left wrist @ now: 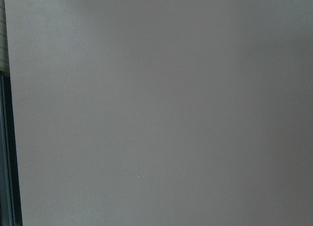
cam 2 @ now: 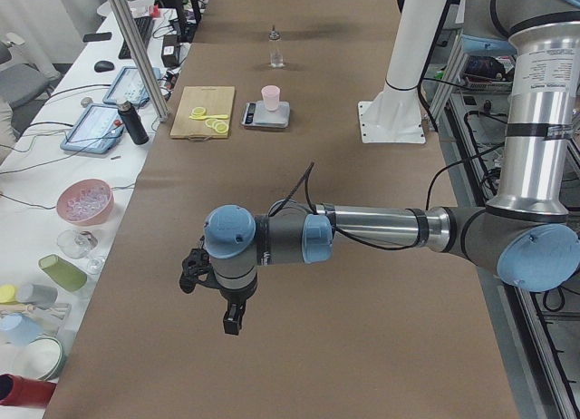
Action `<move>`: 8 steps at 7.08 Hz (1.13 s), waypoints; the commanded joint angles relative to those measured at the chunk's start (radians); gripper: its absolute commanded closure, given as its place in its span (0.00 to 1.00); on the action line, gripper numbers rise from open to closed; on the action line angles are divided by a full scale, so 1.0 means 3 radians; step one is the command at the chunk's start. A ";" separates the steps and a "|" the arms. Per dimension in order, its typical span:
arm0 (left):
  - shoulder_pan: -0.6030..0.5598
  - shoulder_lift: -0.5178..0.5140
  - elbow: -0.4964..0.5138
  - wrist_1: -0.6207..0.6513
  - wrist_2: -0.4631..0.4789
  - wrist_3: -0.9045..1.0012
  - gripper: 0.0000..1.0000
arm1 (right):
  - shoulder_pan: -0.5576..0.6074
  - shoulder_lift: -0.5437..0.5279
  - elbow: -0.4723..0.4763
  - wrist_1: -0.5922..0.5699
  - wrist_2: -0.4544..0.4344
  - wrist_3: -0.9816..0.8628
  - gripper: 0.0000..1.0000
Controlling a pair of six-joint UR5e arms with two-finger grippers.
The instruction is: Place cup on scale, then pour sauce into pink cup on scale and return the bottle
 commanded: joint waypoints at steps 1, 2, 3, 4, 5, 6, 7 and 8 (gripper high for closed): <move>0.0001 0.0016 -0.0002 0.0002 0.0002 -0.0003 0.01 | -0.0155 -0.0225 0.0133 -0.0165 -0.0050 -0.0497 0.00; 0.0001 0.0016 -0.0002 0.0002 0.0002 -0.0003 0.01 | -0.0161 -0.0236 0.0189 -0.0159 -0.0096 -0.0525 0.00; 0.0001 0.0016 -0.0002 0.0002 0.0002 -0.0003 0.01 | -0.0211 -0.0247 0.0281 -0.0159 -0.0213 -0.0683 0.00; 0.0001 0.0021 -0.0002 0.0002 -0.0003 -0.0008 0.01 | -0.0212 -0.0297 0.0388 -0.0164 -0.0265 -0.0740 0.00; 0.0001 0.0021 -0.0002 0.0002 0.0002 -0.0008 0.01 | -0.0207 -0.0338 0.0435 -0.0170 -0.0276 -0.0740 0.00; 0.0001 0.0021 -0.0002 0.0002 0.0002 -0.0003 0.01 | -0.0207 -0.0389 0.0440 -0.0175 -0.0357 -0.0751 0.00; 0.0001 0.0026 -0.0002 0.0002 0.0002 -0.0003 0.01 | -0.0171 -0.0461 0.0445 -0.0170 -0.0464 -0.0766 0.00; 0.0001 0.0026 -0.0002 0.0002 0.0002 -0.0003 0.01 | -0.0105 -0.0512 0.0445 -0.0170 -0.0465 -0.0893 0.00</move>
